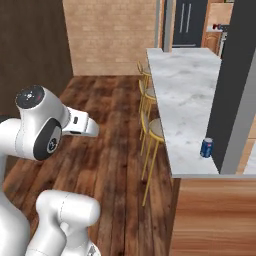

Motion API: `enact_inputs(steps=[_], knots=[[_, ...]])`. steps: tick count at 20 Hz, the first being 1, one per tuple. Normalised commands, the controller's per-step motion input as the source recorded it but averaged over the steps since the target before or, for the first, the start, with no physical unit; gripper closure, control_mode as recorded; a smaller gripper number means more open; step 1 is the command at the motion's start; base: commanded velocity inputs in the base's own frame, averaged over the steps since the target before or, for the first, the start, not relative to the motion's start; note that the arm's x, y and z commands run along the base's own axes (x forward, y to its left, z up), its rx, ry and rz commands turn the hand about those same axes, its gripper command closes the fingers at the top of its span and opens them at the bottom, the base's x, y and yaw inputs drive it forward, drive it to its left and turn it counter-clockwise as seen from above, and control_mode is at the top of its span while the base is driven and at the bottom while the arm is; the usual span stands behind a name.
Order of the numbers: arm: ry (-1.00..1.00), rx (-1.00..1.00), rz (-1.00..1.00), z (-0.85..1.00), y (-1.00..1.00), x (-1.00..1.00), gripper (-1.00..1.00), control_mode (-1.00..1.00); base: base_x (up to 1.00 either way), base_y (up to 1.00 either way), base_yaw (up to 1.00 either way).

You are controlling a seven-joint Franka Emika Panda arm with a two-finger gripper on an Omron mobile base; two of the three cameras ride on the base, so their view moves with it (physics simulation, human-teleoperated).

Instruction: Four empty soda cans are scattered around the kitchen. Gather all the cans and cluster them next to the stove for recycling.

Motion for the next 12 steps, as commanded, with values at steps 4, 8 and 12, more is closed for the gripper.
enact_inputs(steps=[4,8,12], knots=[[0.0,0.0,0.0,0.0,0.0,0.0,-1.0,1.0,0.39,0.0,-0.34],[0.0,0.0,0.0,0.0,0.0,0.0,-1.0,1.0,0.43,0.34,-0.36],[0.0,0.0,0.0,0.0,0.0,0.0,-1.0,1.0,0.26,0.42,-0.37]])
